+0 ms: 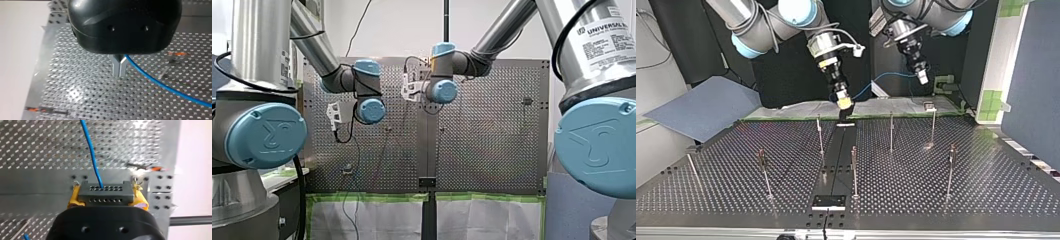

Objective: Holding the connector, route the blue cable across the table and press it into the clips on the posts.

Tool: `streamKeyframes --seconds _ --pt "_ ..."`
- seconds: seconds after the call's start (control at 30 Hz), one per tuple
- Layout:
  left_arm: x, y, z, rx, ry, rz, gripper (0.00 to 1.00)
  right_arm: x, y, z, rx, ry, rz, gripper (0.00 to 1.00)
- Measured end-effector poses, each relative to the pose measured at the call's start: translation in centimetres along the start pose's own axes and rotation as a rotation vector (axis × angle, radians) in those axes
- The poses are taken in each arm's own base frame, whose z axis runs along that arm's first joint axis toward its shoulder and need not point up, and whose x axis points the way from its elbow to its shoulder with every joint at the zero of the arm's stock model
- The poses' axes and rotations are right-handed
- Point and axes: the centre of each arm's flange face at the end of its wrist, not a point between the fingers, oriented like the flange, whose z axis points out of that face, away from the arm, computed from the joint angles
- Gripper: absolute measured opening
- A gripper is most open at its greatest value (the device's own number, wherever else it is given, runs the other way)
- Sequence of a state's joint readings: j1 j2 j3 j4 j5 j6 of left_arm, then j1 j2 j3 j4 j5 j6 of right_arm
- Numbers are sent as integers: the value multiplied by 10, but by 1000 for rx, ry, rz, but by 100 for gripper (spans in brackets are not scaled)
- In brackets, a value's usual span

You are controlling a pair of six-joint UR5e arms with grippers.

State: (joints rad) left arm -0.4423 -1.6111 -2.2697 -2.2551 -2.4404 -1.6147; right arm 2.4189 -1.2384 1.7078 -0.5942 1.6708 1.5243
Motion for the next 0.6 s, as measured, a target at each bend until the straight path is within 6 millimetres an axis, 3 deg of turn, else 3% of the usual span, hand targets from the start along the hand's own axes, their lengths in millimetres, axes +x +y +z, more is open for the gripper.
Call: streamKeyframes --seconds 0.13,0.3,0.6 --pt "-20 -3 9 -9 -19 -25 0 8 -7 7 12 -9 6 0" --pt "-48 -4 25 -16 -49 -60 0 1 -17 16 27 -45 5 0" --pt "-87 10 49 -13 -79 -72 0 13 -36 27 57 -69 24 0"
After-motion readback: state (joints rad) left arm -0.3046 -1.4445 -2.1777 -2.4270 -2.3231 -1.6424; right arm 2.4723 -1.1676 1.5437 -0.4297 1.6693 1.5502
